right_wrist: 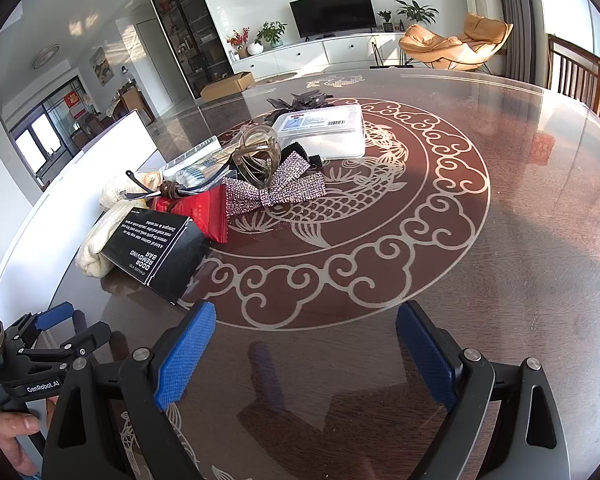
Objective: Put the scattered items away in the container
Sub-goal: 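Move the left tool toward the cream knitted glove while the right tool waits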
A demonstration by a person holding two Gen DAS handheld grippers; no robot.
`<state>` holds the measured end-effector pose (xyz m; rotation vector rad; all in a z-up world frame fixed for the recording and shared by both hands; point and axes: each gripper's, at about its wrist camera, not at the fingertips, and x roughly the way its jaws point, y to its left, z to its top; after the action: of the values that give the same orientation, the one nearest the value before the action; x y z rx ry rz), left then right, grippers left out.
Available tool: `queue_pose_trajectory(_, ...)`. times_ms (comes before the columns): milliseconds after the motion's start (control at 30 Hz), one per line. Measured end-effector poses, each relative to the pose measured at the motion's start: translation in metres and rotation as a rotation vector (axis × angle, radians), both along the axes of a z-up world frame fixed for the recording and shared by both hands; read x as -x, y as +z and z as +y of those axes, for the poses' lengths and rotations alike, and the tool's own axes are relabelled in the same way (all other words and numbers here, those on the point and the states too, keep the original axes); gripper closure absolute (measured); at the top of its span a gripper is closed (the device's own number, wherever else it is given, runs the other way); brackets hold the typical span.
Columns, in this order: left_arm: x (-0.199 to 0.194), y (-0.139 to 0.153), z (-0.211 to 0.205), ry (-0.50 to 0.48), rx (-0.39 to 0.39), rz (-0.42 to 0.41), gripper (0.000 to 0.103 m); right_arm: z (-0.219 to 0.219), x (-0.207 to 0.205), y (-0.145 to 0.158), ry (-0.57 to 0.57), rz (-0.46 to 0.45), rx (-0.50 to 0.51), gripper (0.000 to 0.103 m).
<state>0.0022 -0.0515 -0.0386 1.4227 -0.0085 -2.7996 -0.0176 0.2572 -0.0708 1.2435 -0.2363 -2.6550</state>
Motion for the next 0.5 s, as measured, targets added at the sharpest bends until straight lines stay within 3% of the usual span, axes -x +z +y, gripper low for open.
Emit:
queue_pose_trajectory(233, 0.002, 0.000, -0.004, -0.027, -0.002, -0.014, 0.000, 0.000, 0.000, 0.000, 0.000, 0.000, -0.003, 0.010)
queue_pose_trajectory(500, -0.003, 0.000, -0.028, 0.030, -0.004, -0.025, 0.000, -0.005, 0.000, 0.001, 0.001, -0.005, -0.033, 0.010)
